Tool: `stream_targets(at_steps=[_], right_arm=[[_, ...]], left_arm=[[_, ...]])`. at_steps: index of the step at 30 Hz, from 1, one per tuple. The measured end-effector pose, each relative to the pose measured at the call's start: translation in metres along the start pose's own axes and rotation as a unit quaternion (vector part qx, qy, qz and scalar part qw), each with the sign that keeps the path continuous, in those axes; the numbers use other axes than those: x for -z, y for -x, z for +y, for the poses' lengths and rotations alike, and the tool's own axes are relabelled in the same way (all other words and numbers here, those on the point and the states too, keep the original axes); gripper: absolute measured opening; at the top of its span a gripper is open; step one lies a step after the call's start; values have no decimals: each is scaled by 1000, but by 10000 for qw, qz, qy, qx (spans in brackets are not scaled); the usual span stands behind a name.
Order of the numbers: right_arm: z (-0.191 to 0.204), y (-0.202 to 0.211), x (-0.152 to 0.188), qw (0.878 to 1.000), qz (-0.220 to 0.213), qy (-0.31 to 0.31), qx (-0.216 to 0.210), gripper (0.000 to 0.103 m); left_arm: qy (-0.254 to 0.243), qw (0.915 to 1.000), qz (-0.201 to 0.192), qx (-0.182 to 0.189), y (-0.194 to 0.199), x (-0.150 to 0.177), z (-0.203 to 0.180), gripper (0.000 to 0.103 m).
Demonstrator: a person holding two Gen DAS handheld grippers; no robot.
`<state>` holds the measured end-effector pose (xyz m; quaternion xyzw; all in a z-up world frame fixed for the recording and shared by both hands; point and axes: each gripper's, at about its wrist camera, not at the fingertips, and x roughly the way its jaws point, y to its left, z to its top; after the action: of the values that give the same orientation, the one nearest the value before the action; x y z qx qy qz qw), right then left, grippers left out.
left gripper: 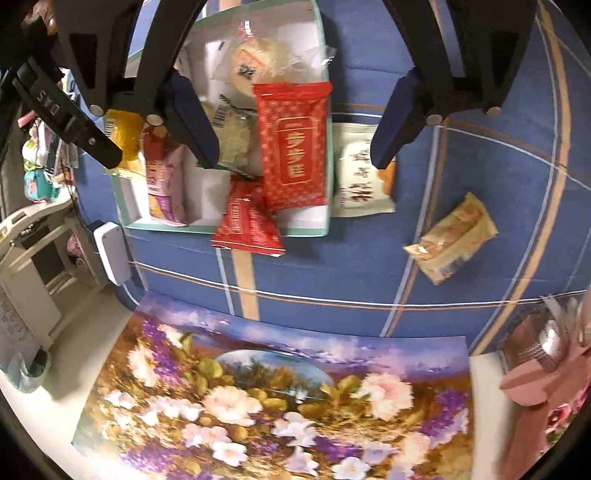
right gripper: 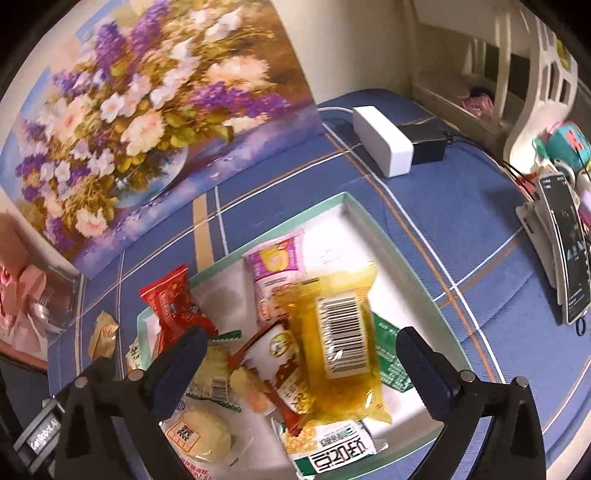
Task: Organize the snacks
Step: 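Open both tools to drop the red packet and yellow bag into the tray, then move both tools back toward the tan bread bag and white pastry pack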
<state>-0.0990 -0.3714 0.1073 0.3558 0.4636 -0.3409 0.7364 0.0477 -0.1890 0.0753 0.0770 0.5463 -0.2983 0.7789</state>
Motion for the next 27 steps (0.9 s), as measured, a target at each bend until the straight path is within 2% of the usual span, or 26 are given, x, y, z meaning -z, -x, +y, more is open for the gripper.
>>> stream_targets(at_steps=[3,4,6,8,13,18,24,27], right_arm=[[10,1,5,9999,-26,162,-12,103],[12,2,6,9998,-38,208,-5,103],[18,3,10,9996,-70,281,13,103],[23,3,13,9994,-46,329,29,103],[35,5,22,9990,-46,443,-39,103],[52,12,29,9979,-162,620,-71,103],[71,17,38,9963,-264,811,-127,103],[79,20,42,9958,-296,859,-140,103]], left_arm=[[34,9994,-106,-340,3,3,10,87],[27,9990,-152,-428,4,4,13,94],[15,9974,-288,-664,8,6,18,100],[9,9961,-334,-820,11,7,23,101],[103,9962,-422,-760,21,12,31,102],[41,9934,-606,-977,33,17,31,102],[216,9940,-634,-868,43,24,43,102],[232,9919,-667,-1052,48,24,48,102]])
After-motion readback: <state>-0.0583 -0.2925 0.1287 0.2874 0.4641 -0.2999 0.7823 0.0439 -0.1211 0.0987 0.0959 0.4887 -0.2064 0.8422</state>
